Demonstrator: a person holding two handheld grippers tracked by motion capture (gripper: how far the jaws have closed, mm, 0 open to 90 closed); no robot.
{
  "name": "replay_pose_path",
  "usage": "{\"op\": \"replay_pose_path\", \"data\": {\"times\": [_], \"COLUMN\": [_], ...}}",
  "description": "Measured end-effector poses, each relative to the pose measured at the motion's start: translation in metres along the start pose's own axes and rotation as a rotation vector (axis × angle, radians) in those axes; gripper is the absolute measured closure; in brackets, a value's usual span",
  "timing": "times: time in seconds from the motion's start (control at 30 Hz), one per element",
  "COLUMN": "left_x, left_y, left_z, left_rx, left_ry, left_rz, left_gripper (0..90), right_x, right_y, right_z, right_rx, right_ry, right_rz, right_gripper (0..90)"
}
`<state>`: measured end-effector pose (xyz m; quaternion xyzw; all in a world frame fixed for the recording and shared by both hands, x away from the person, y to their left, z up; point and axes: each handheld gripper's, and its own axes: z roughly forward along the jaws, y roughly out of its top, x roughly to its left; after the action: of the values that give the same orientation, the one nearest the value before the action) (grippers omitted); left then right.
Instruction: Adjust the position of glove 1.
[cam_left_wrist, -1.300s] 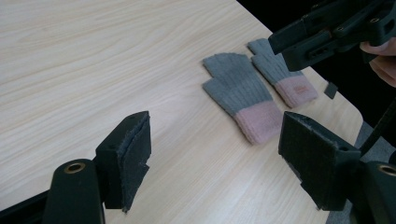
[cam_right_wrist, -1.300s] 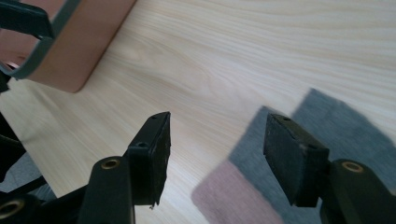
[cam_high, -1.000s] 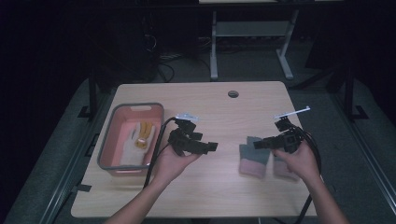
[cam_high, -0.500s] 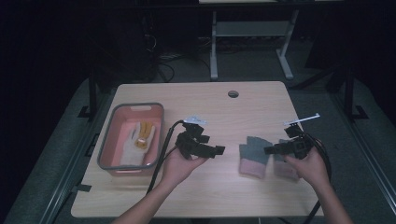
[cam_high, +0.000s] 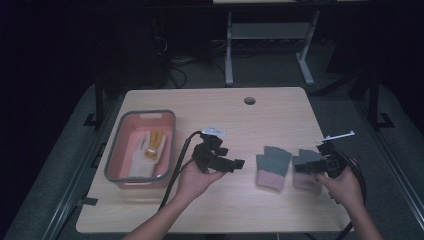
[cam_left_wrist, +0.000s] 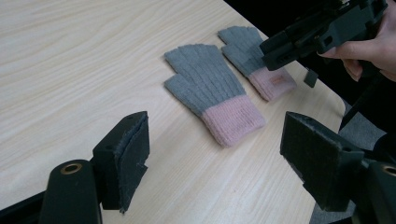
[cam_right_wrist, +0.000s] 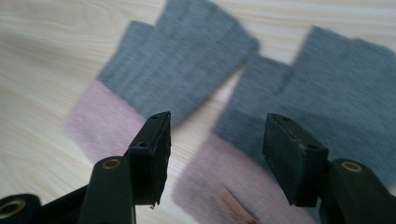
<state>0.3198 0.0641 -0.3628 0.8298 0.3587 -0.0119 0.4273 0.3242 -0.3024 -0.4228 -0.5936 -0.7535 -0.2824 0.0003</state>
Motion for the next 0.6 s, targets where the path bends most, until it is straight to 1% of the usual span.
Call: {"op": "replay_pose_path", "data": {"times": [0.1, 0.23, 0.4, 0.5, 0.6], "left_x": [-0.001, -0.003, -0.004, -0.005, -0.006], "left_y": [-0.001, 0.0, -0.002, -0.003, -0.004], "left_z": [0.004, 0.007, 0.012, 0.016, 0.019], "left_rx": [0.004, 0.007, 0.013, 0.02, 0.029], "left_ry": [-0.002, -0.007, -0.011, -0.016, -0.019], "left_rz": [0.002, 0.004, 0.007, 0.007, 0.01], "left_gripper": [24.2, 24.2, 24.2, 24.3, 24.2], "right_x": [-0.005, -0.01, -0.01, -0.012, -0.01], "right_y": [-0.004, -0.008, -0.01, -0.012, -0.014], "right_z": [0.0, 0.002, 0.007, 0.011, 0.014], "right_rx": [0.005, 0.008, 0.02, 0.025, 0.03], "right_ry": [-0.004, -0.028, -0.087, -0.128, -0.147], "right_rz": [0.015, 0.013, -0.003, -0.028, -0.037], "right_gripper": [42.7, 44.1, 46.3, 49.0, 50.0]}}
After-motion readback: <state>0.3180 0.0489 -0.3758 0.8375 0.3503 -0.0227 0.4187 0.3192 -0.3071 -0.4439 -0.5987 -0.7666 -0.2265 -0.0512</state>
